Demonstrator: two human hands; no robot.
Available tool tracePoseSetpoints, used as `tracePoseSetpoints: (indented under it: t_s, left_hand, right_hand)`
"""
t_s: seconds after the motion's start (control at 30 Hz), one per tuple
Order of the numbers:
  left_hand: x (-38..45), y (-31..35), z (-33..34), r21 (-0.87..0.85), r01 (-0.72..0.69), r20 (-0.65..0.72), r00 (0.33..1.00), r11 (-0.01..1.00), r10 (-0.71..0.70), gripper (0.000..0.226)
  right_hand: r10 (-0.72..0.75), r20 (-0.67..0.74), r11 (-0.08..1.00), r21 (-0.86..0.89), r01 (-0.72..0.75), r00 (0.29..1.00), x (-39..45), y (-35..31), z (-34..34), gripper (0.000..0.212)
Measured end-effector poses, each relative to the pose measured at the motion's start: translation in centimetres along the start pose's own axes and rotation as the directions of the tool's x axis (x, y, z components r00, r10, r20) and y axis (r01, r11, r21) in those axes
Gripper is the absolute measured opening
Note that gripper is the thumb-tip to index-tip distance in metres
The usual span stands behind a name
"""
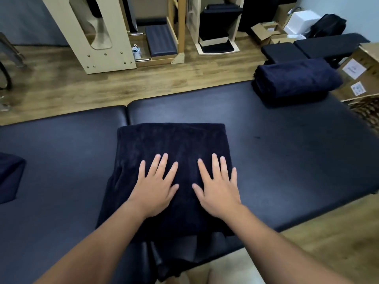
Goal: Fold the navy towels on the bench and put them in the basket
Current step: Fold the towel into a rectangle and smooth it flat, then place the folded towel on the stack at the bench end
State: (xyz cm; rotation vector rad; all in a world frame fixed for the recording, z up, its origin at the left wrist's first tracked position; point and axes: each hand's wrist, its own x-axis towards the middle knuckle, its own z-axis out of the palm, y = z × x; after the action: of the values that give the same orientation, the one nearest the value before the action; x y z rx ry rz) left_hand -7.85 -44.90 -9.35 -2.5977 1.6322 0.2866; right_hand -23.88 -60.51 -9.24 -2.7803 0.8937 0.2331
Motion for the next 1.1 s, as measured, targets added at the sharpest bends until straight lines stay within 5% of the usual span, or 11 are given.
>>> tracePoseSetpoints:
  t_s: [0.17, 0.5, 0.63, 0.73, 0.9, 1.1]
  left_hand:
    - [-7.1, 1.6, 1.9, -0.022, -0.027, -0.043, 0.999, 0.999, 0.026, 0.072]
    - [-11.0, -1.1, 0.7, 0.116, -0.124, 0.025, 0.992, 0.985, 0.122, 0.103]
    - [-9.7, -1.4, -0.5, 0.248, -0.056, -0.016, 0.998, 0.967, 0.062, 0.098]
    - [-8.1, -1.7, -2.5, 0.286, -0.061, 0.004, 0.998, 0.956, 0.063, 0.054]
    - [-2.9, -4.5, -8.3, -0.004, 0.153, 0.051, 0.987, 0.988, -0.152, 0.029]
    - [4.0, -8.8, -13.3, -0.408, 0.3, 0.075, 0.952, 0.862, -0.295, 0.036]
  right_hand:
    - [-0.165, 0.021, 0.983, -0.078, 0.166, 0.986, -8.0, 1.5, 2.0, 0.073]
    - [-0.255, 0.179, 0.94, -0.183, 0.287, 0.95, -9.2, 3.5, -0.1, 0.123]
    - [-0.277, 0.073, 0.919, -0.272, 0.286, 0.958, -8.2, 3.2, -1.5, 0.101]
    - [-0.249, 0.046, 0.944, -0.214, 0.252, 0.968, -6.5, 3.3, -3.3, 0.072]
    - [-0.192, -0.12, 0.978, -0.111, 0.179, 0.974, -2.1, 3.7, -8.0, 0.038]
    - [-0.104, -0.247, 0.994, 0.0, 0.107, 0.963, 6.0, 4.2, -11.6, 0.038]
